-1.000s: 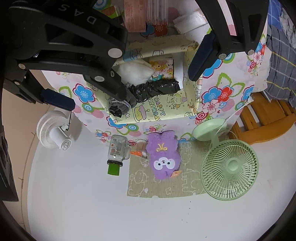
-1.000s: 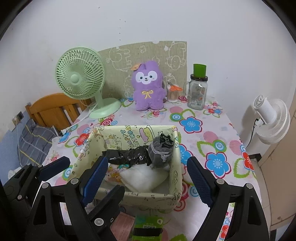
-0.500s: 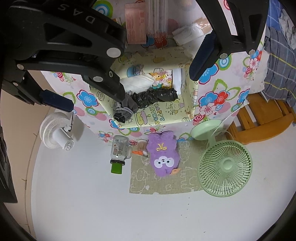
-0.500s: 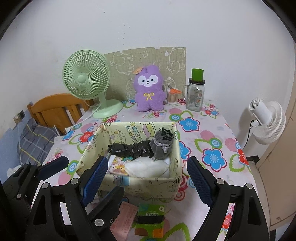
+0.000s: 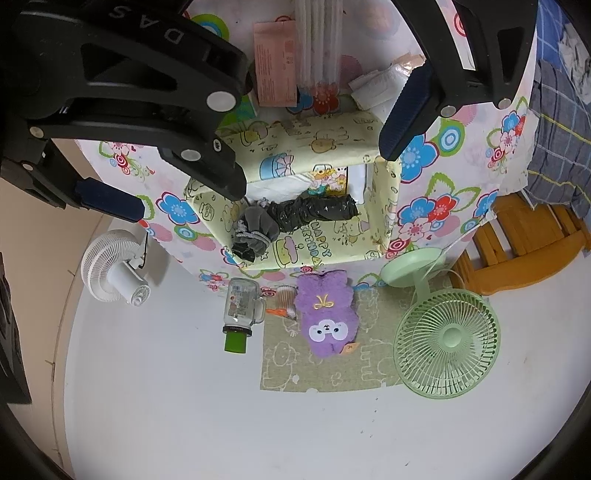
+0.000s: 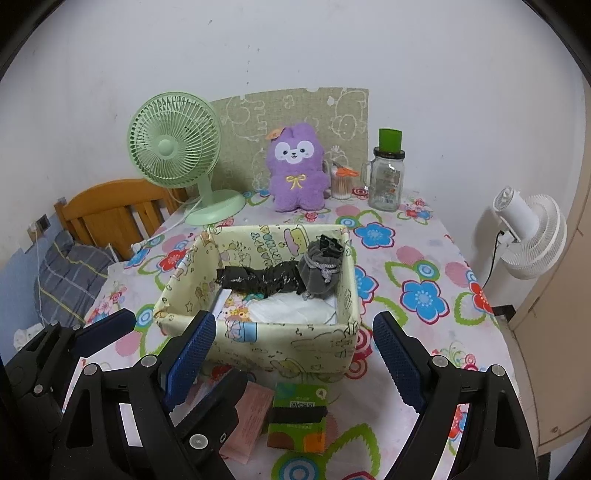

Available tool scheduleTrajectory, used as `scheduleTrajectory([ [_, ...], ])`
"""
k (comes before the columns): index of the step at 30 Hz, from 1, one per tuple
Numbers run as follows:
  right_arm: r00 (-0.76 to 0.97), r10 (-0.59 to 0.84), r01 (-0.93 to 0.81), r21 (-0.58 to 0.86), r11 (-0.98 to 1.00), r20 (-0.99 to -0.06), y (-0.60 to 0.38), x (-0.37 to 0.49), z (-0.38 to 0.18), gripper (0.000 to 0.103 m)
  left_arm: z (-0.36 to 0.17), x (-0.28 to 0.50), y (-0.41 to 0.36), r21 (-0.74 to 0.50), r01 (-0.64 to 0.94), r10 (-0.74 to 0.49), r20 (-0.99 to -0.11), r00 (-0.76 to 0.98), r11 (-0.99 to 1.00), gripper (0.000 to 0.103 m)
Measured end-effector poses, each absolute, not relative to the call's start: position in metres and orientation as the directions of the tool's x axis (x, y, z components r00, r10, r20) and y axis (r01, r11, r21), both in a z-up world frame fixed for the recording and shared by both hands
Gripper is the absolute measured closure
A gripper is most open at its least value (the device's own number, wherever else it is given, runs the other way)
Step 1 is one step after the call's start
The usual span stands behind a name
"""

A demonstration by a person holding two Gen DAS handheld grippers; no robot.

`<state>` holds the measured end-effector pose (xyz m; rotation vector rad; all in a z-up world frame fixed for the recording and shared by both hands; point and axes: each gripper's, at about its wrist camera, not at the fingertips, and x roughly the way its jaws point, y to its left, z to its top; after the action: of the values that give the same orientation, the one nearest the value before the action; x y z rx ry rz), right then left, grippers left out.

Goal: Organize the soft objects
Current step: 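Open both tools and withdraw them from the box toward remaining items, then move left tool to clear plastic straws while right tool approaches green printed box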

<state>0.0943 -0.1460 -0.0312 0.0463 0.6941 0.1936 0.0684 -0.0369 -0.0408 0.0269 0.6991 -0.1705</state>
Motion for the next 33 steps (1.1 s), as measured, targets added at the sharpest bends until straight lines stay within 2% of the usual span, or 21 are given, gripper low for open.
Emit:
scheduleTrajectory([
  [33,0.677,0.181,-0.152,0.105,0.983,-0.714,-0.137,0.08,-0.089,0.014,-0.101,0.057,-0.03,-0.049,0.15,-0.138,-0.728,0.671,0.987,0.006],
])
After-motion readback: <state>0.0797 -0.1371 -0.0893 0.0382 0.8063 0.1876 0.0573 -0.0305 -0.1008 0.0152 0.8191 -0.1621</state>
